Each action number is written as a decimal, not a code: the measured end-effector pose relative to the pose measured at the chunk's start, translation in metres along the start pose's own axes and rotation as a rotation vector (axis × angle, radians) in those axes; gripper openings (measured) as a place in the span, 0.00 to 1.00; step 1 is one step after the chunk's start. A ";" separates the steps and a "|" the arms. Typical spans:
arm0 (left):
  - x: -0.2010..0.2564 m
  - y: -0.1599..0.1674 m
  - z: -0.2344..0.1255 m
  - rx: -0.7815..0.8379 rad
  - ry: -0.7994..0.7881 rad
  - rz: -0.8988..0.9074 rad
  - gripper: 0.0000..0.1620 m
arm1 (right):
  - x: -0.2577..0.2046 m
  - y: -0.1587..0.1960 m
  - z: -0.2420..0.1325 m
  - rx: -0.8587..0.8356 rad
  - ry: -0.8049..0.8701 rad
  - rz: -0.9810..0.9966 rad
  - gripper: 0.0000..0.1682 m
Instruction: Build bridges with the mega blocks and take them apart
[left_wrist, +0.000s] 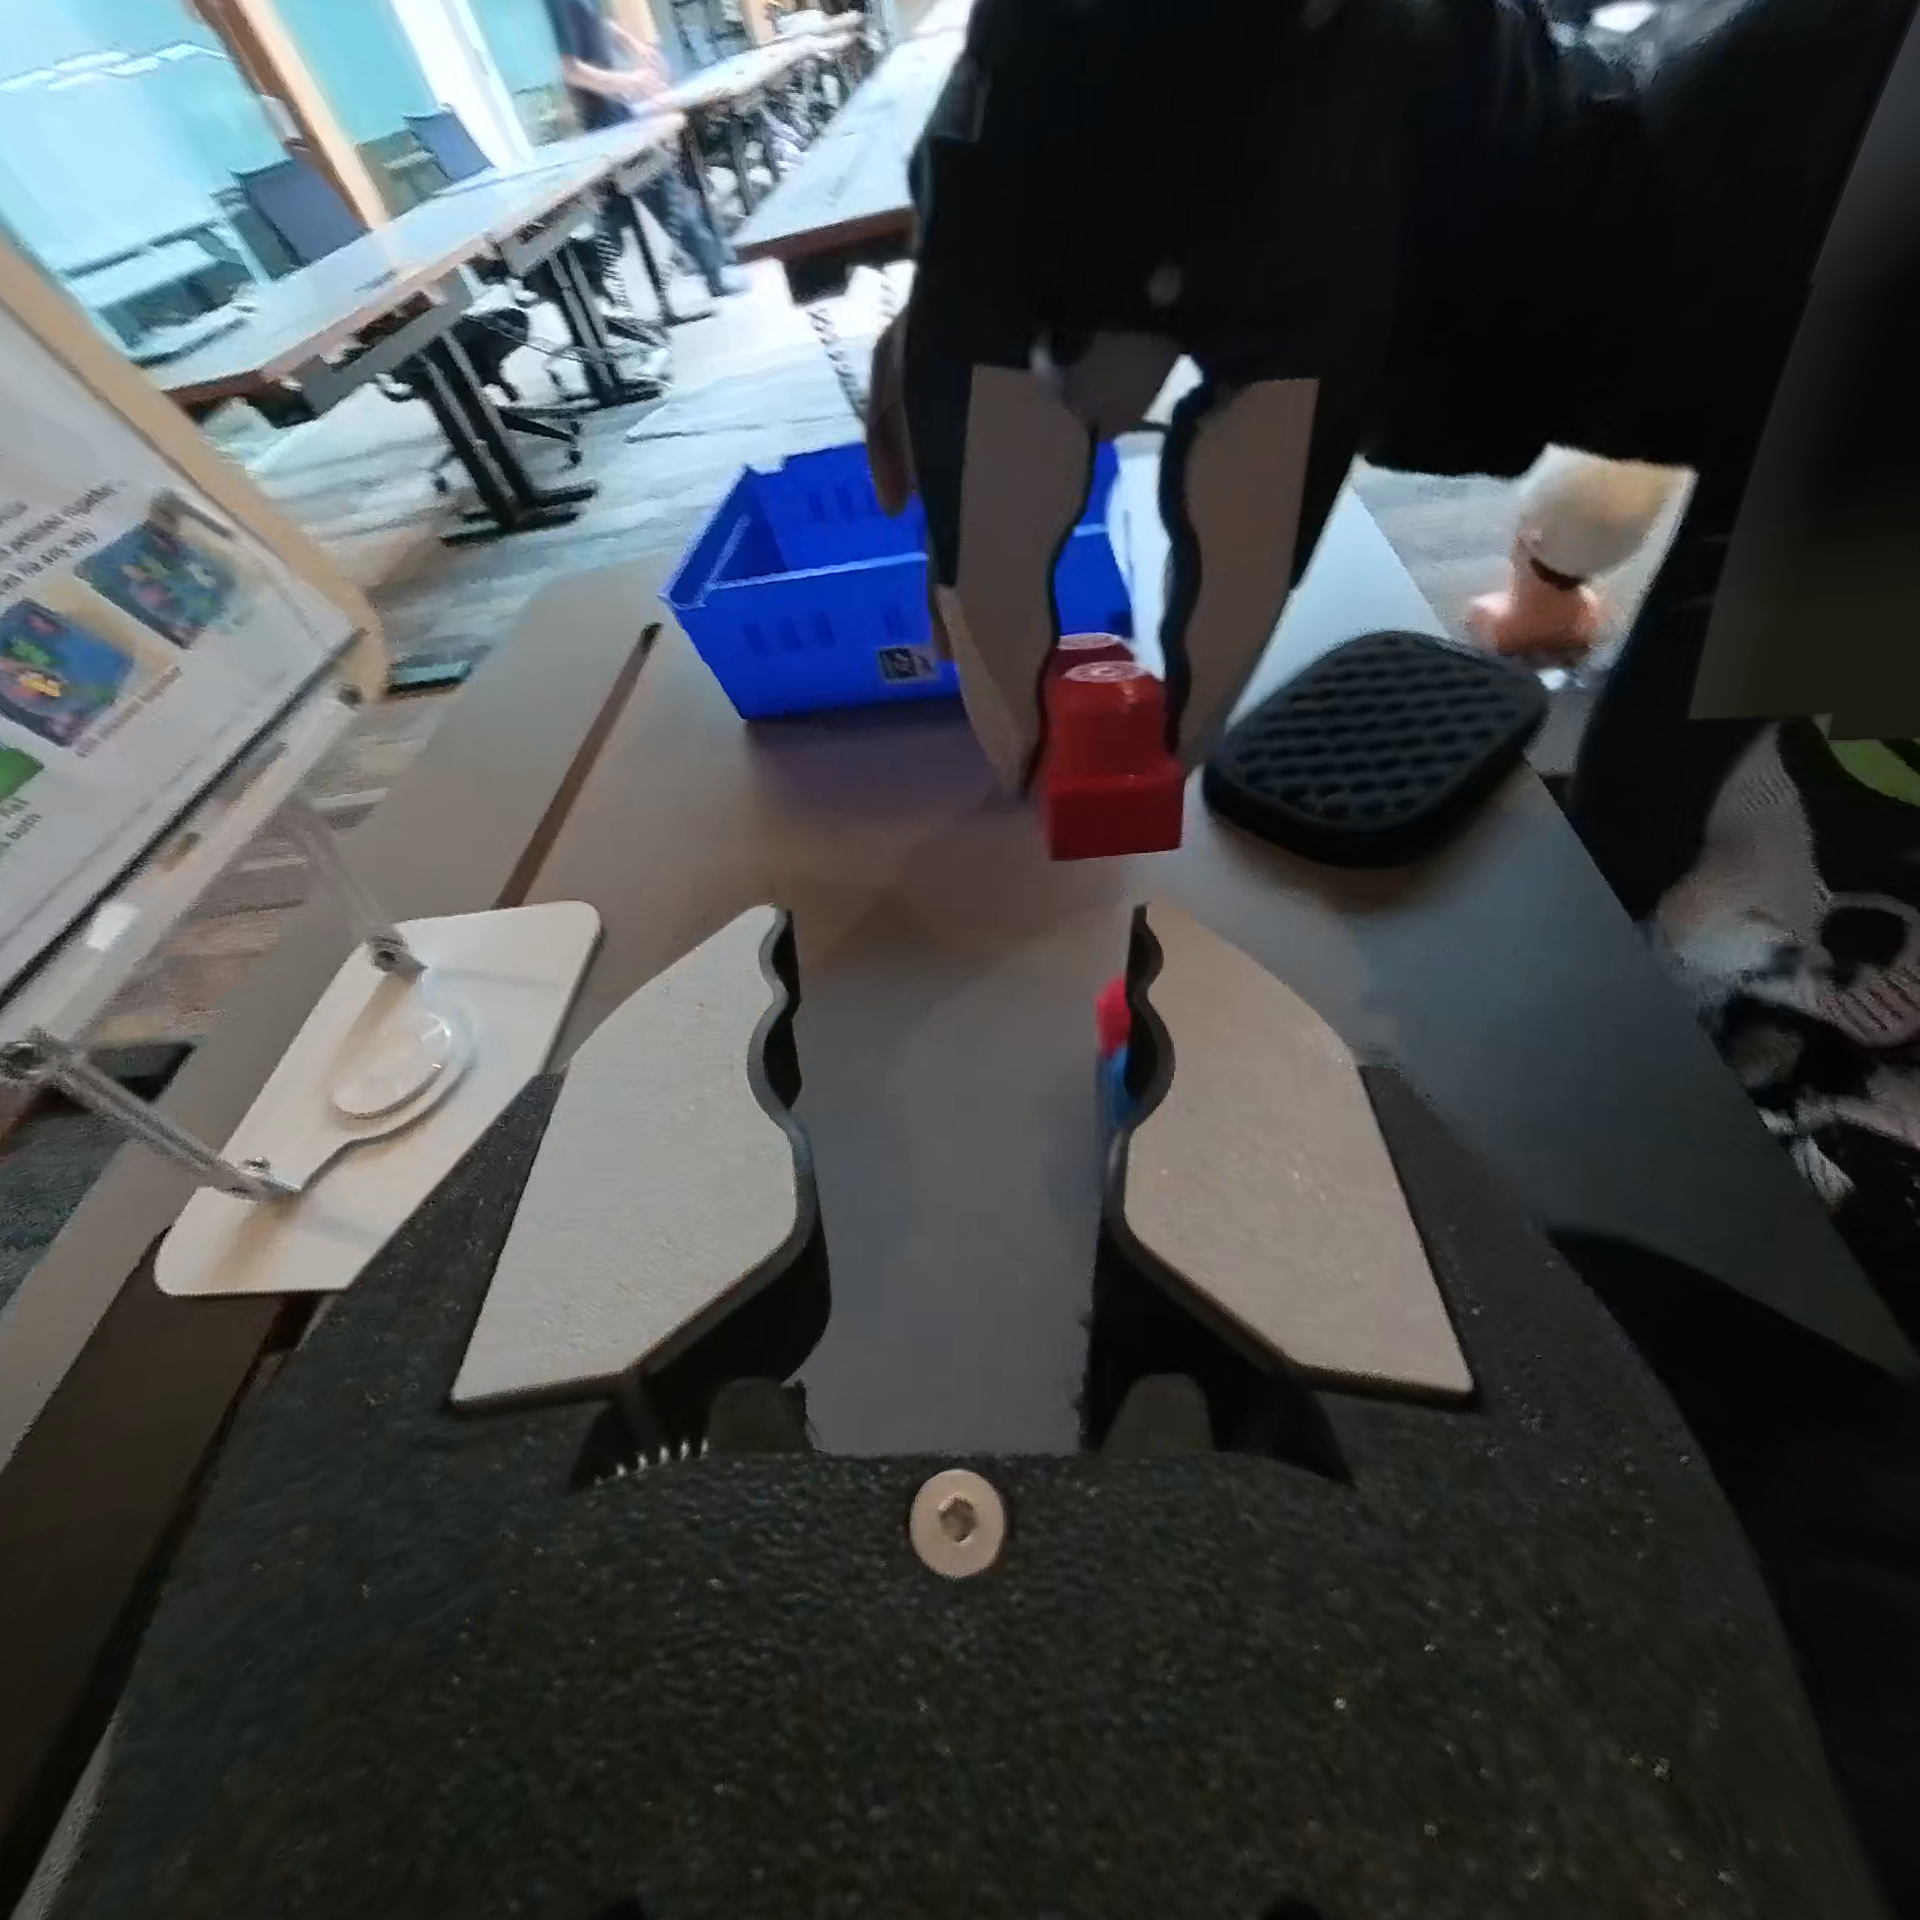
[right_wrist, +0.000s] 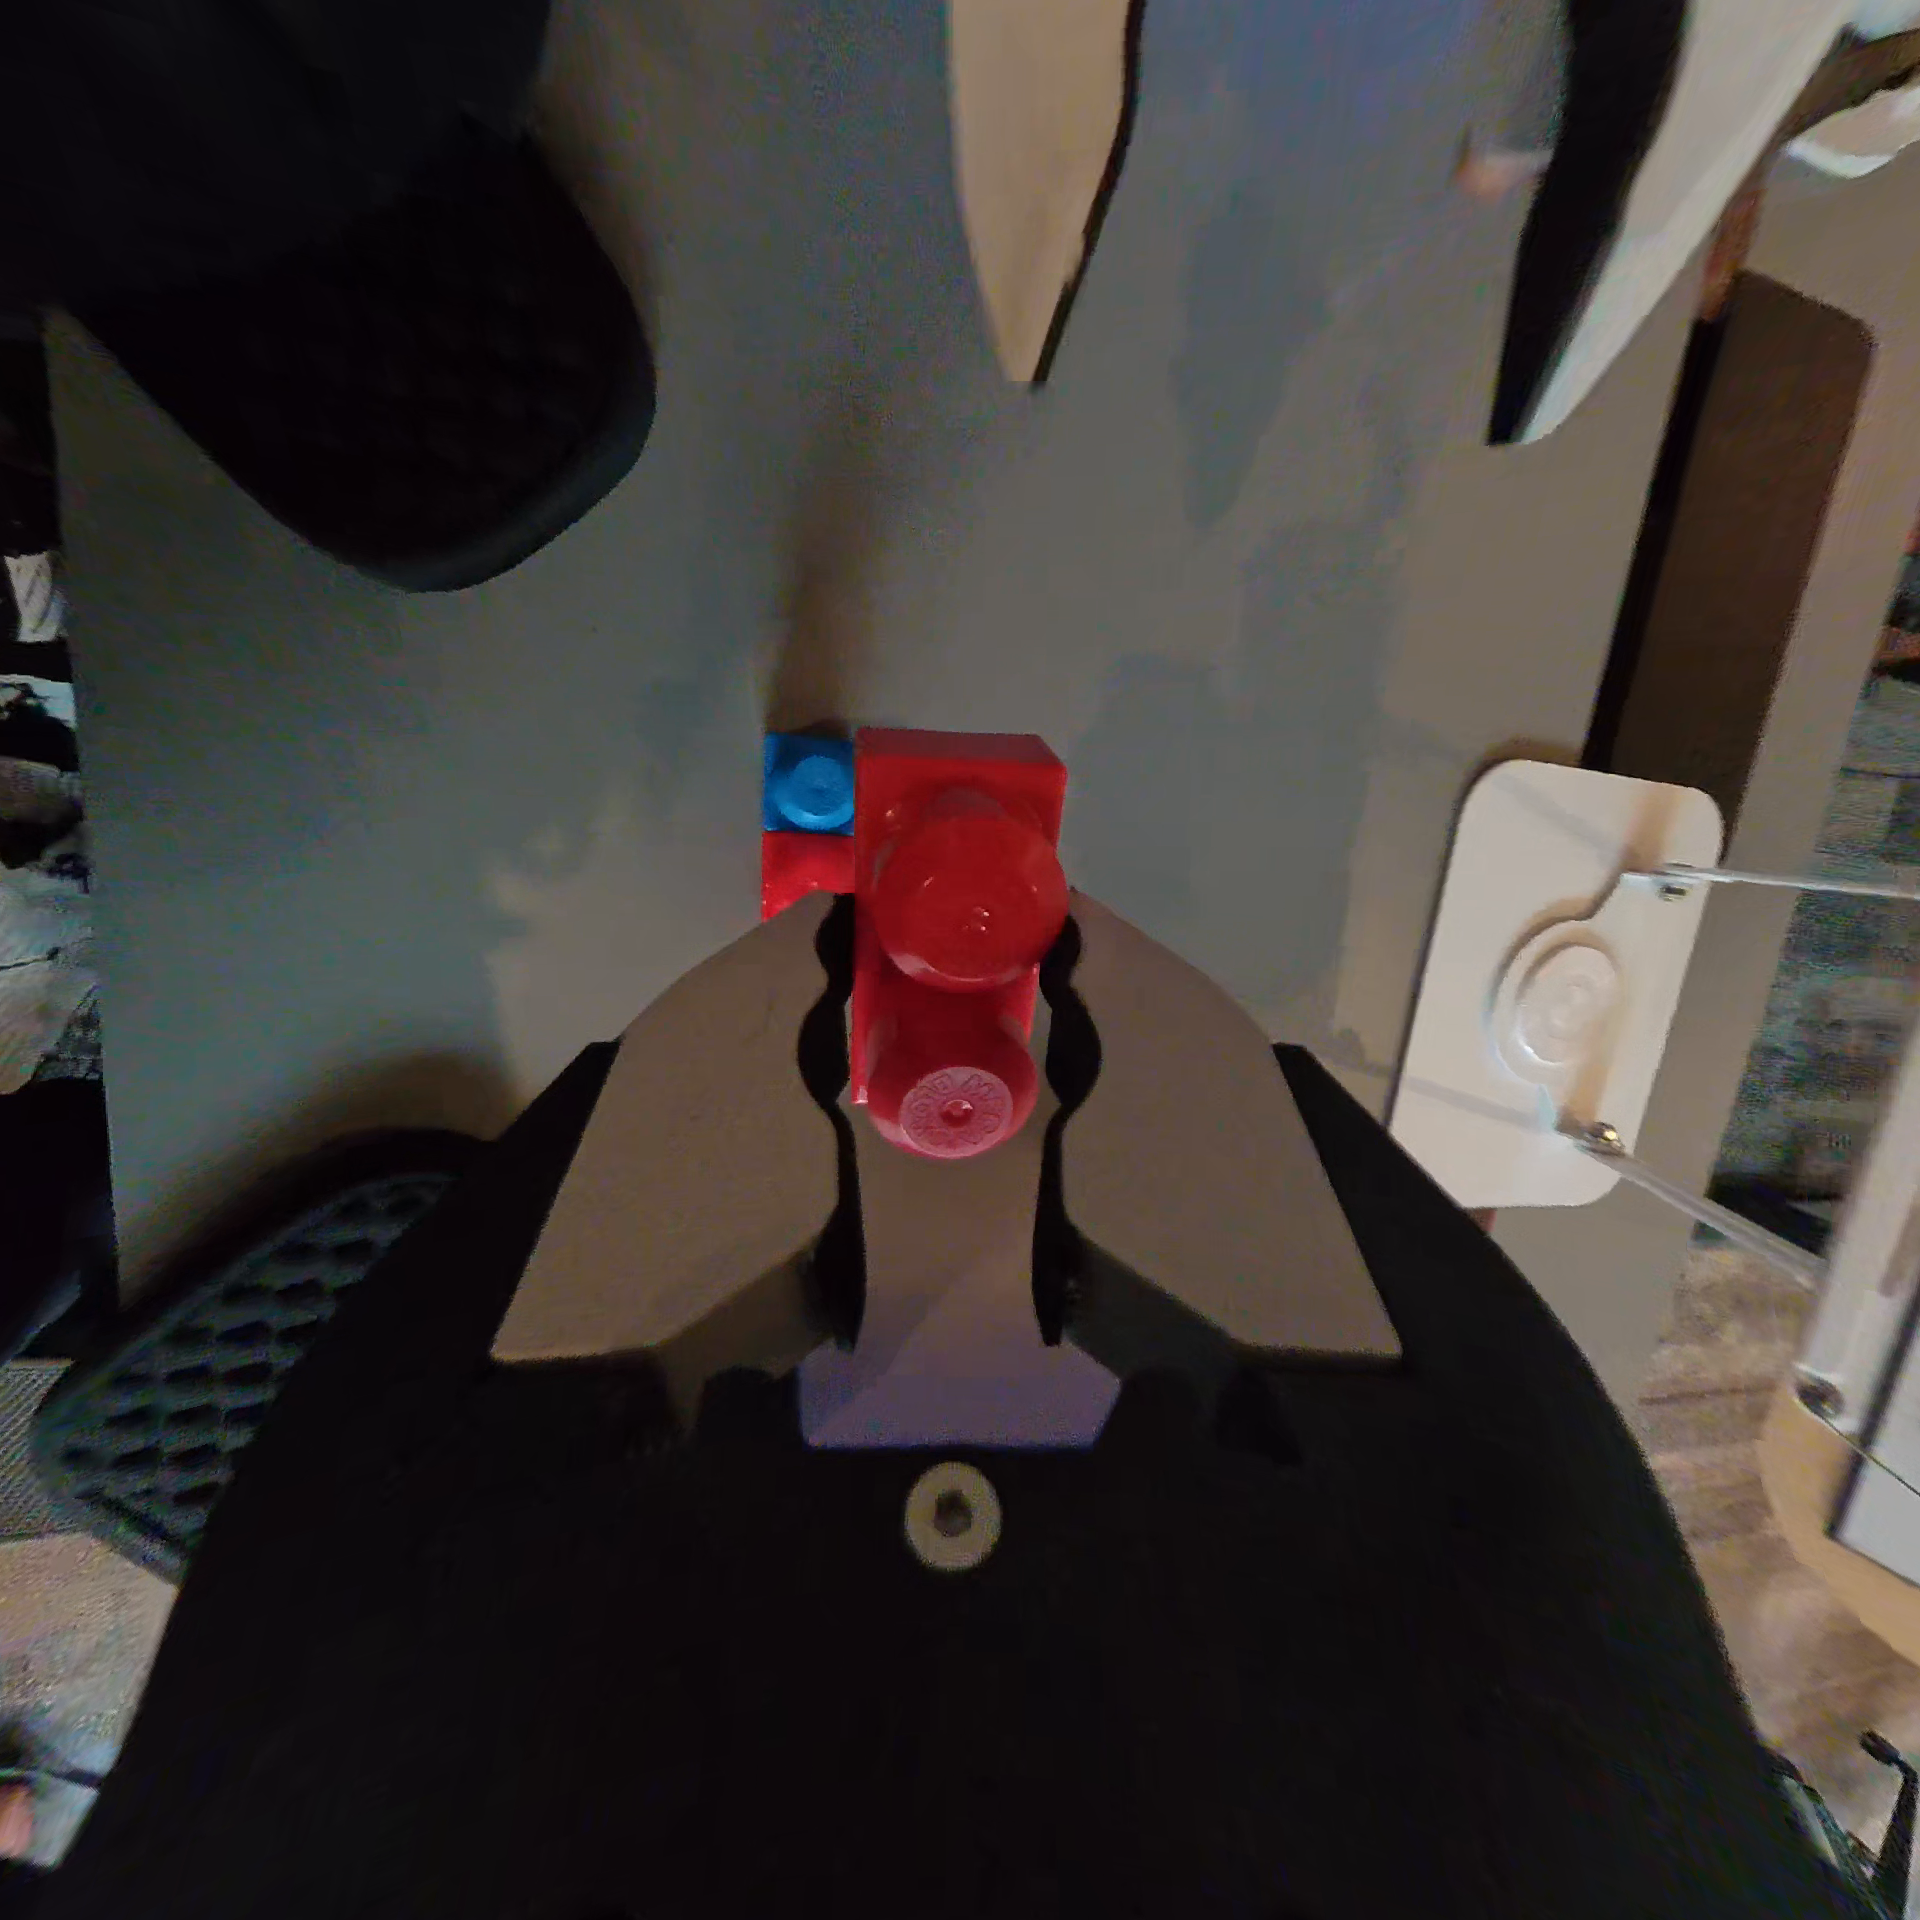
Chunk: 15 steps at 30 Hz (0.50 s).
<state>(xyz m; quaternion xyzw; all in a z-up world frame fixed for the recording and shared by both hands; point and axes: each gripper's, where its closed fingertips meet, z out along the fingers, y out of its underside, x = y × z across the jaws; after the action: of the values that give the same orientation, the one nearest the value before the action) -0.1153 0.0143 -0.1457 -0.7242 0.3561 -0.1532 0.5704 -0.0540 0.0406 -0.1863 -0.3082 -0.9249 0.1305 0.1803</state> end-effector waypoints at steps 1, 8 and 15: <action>0.006 0.008 -0.004 -0.010 0.035 0.012 0.38 | -0.003 0.000 0.009 -0.009 -0.005 -0.006 0.20; 0.030 0.035 -0.001 -0.057 0.147 0.027 0.48 | -0.021 0.005 0.053 -0.068 -0.043 -0.013 0.20; 0.046 0.091 0.030 -0.117 0.008 -0.040 0.55 | -0.030 0.011 0.068 -0.104 -0.055 -0.032 0.20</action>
<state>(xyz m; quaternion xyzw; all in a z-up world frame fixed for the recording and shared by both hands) -0.0953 -0.0049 -0.2482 -0.7626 0.3524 -0.1464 0.5224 -0.0534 0.0218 -0.2592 -0.2989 -0.9398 0.0876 0.1406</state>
